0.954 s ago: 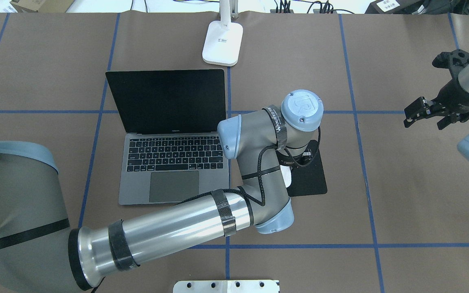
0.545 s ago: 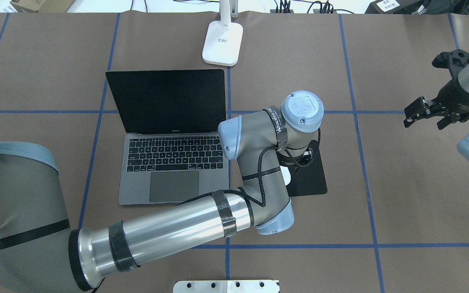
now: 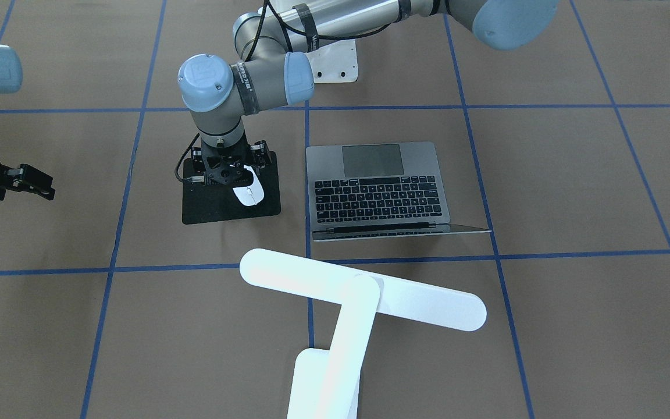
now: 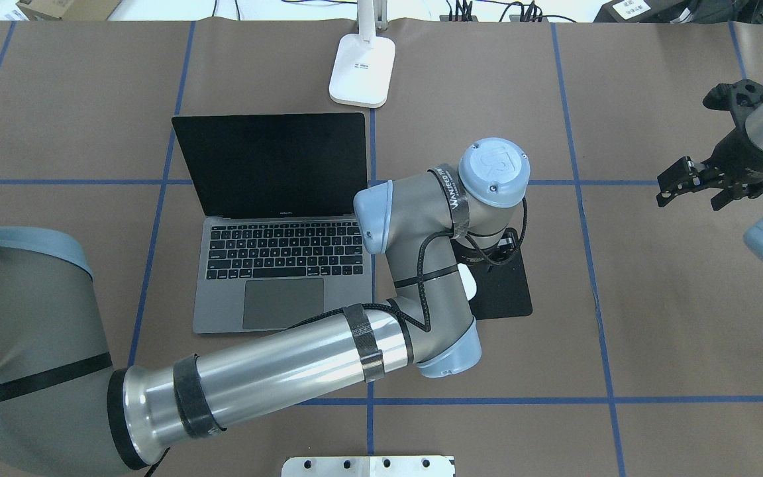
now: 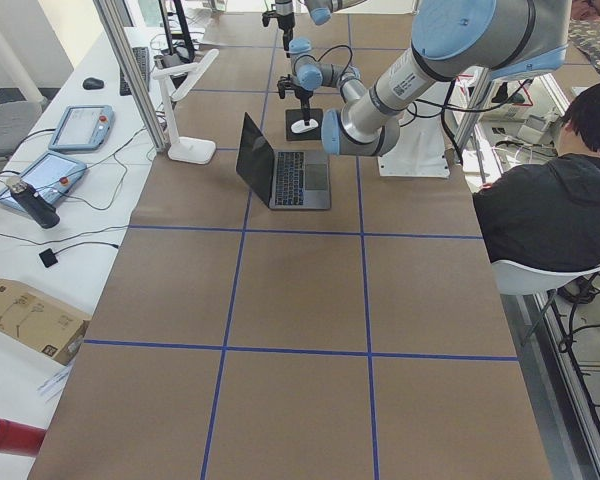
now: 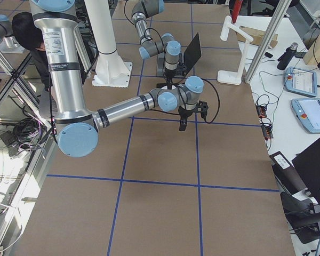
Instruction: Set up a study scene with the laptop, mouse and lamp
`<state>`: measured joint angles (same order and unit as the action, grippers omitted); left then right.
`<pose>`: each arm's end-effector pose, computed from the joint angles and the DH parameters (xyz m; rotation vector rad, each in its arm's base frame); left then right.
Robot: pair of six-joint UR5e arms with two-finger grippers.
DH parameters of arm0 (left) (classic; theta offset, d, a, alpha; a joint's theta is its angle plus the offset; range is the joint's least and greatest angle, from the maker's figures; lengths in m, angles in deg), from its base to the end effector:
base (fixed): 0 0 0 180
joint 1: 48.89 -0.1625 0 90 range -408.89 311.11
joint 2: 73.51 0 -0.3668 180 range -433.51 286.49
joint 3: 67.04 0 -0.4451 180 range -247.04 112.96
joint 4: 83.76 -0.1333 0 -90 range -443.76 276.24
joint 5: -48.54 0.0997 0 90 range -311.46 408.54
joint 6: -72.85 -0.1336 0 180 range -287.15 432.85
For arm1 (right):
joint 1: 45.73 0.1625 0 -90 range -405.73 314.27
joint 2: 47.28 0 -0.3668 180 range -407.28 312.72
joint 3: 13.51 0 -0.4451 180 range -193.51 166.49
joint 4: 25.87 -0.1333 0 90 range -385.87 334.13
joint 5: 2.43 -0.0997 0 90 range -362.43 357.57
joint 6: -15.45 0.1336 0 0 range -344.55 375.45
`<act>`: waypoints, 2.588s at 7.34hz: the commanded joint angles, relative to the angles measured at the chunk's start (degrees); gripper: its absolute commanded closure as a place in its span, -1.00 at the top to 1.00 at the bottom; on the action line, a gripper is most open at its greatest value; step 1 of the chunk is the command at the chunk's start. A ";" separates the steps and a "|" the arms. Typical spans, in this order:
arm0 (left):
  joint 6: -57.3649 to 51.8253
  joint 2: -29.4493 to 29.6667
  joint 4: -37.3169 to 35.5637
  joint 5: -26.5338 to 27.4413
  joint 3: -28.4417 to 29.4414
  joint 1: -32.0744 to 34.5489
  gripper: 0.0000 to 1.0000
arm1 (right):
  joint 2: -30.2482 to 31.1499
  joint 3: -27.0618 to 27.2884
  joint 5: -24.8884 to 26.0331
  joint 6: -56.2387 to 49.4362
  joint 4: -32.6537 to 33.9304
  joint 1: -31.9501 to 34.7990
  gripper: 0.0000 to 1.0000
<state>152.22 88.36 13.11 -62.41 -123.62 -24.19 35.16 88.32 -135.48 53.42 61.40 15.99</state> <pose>0.7419 -0.4354 0.0167 -0.0926 0.8497 -0.0859 -0.2459 -0.5459 0.4312 -0.0974 -0.8214 0.0144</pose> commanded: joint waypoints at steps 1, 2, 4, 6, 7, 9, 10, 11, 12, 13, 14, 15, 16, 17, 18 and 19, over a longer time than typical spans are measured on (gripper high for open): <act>0.00 -1.80 -7.61 -0.23 -8.42 2.44 1.00 | 0.17 0.13 -0.19 -2.44 -0.09 1.03 0.99; -0.43 -6.78 -10.10 0.03 -15.69 3.32 1.00 | 0.43 0.04 -0.28 -3.59 0.00 1.73 0.99; -0.96 -24.22 -10.38 0.03 -35.87 5.87 1.00 | 2.44 0.13 -1.67 -6.40 0.00 3.75 0.99; -15.11 -37.88 -17.64 0.21 -53.64 8.16 1.00 | 4.73 0.13 -2.48 -9.57 -0.09 7.00 0.99; -23.29 -47.08 -18.20 0.21 -59.99 10.43 1.00 | 6.83 -0.05 -2.56 -9.67 -0.09 9.45 0.99; -30.56 -58.55 -16.20 -0.49 -62.78 17.79 1.00 | 10.53 -0.31 -4.66 -19.63 0.17 15.59 0.99; -32.67 -64.42 -10.36 -1.71 -62.35 21.05 1.00 | 12.55 -0.31 -6.68 -20.65 0.09 18.84 0.99; -37.91 -71.36 -1.95 -1.90 -61.04 25.78 1.00 | 12.74 0.64 -8.09 -20.74 0.52 22.88 0.99; -45.01 -76.56 1.71 -5.73 -59.54 31.40 1.00 | 12.92 -1.00 -7.49 -20.74 0.09 23.44 0.99; -56.05 -78.61 1.57 -13.86 -56.14 42.94 1.00 | 12.48 -2.93 -5.31 -20.74 -0.17 23.45 0.99; -67.82 -78.72 0.87 -20.03 -51.05 52.71 1.00 | 11.87 -2.43 -3.20 -20.83 -0.61 23.45 0.99; -78.81 -78.63 0.78 -21.49 -46.83 58.73 1.00 | 12.21 -2.77 -2.92 -20.74 -2.79 23.45 0.99; -82.14 -78.37 0.78 -20.98 -43.22 61.05 1.00 | 12.82 -4.34 -2.66 -20.74 -2.81 23.45 0.99; -82.17 -78.80 0.86 -21.06 -41.35 62.64 1.00 | 13.00 -5.92 -2.39 -20.92 -2.64 23.45 0.99; -82.18 -78.63 1.73 -21.24 -37.94 62.74 1.00 | 13.96 -6.46 -1.08 -21.18 -2.38 23.45 0.99; -82.35 -78.63 1.83 -21.24 -35.65 62.75 1.00 | 14.75 -6.47 -0.55 -24.66 -2.29 23.45 0.99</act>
<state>70.40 9.72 14.55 -83.54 -162.72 38.06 48.91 82.33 -136.98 31.58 58.96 39.43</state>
